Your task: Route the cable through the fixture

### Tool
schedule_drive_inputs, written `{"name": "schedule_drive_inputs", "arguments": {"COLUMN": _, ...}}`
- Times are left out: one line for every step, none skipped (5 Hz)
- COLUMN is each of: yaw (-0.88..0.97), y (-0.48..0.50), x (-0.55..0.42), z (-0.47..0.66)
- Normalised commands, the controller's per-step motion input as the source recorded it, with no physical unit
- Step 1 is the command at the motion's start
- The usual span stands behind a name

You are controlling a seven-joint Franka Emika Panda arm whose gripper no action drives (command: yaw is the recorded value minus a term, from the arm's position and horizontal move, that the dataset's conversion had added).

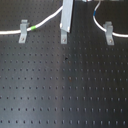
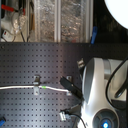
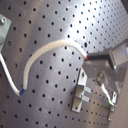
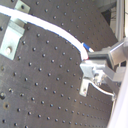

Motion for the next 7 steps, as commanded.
{"name": "schedule_drive_inputs", "arguments": {"yaw": 0.00, "y": 0.008, "x": -0.018, "z": 0.00}}
{"name": "schedule_drive_inputs", "arguments": {"yaw": 0.00, "y": 0.016, "x": -0.040, "z": 0.04}}
{"name": "schedule_drive_inputs", "arguments": {"yaw": -0.10, "y": -0.116, "x": -0.051, "z": 0.12}}
{"name": "schedule_drive_inputs", "arguments": {"yaw": -0.13, "y": -0.222, "x": -0.095, "z": 0.13}}
{"name": "schedule_drive_inputs", "arguments": {"yaw": -0.15, "y": -0.265, "x": -0.154, "z": 0.15}}
{"name": "schedule_drive_inputs", "arguments": {"yaw": -0.19, "y": -0.243, "x": -0.221, "z": 0.18}}
{"name": "schedule_drive_inputs", "arguments": {"yaw": 0.00, "y": -0.086, "x": -0.565, "z": 0.02}}
